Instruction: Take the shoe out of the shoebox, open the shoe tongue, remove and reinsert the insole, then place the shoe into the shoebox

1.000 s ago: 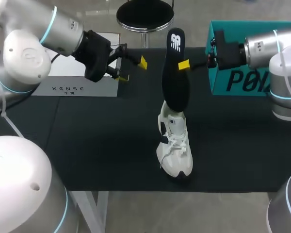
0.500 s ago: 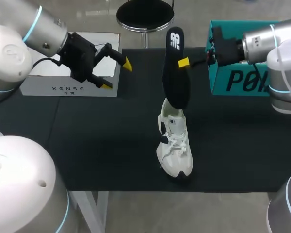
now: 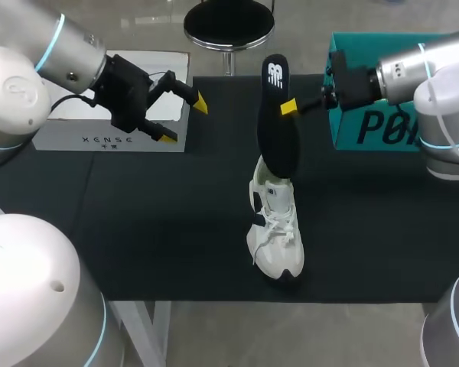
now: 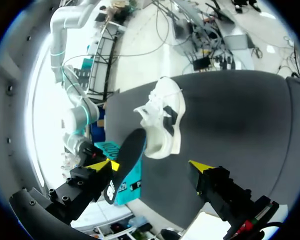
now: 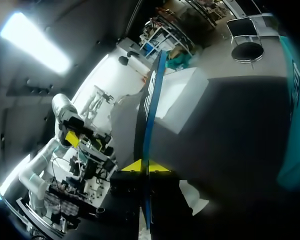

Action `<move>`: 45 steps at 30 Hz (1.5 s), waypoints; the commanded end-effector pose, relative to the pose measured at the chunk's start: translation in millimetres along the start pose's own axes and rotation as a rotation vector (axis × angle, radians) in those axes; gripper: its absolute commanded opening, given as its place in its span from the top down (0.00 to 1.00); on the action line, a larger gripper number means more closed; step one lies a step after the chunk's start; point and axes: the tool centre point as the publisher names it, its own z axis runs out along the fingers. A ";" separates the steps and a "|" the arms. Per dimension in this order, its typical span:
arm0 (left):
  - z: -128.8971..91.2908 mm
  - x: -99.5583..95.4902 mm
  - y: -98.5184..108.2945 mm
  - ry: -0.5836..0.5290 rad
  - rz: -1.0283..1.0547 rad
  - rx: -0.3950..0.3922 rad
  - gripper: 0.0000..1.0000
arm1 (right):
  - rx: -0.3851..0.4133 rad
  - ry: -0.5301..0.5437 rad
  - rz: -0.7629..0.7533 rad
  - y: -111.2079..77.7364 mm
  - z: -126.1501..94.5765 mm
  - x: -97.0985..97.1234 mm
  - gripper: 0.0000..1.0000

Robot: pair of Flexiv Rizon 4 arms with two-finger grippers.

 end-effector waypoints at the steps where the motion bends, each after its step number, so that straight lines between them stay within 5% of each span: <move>1: -0.2 -0.4 0.1 0.004 0.000 0.000 0.00 | -0.005 -0.018 0.001 -9.0 7.5 -1.4 1.00; 12: -0.2 -0.4 0.1 0.004 0.000 0.000 0.00 | -0.027 -0.042 -0.008 -14.6 13.0 -6.9 1.00; 45: -0.2 -0.4 0.1 0.004 0.000 0.000 0.00 | -0.039 -0.095 0.069 -106.9 34.0 -18.6 1.00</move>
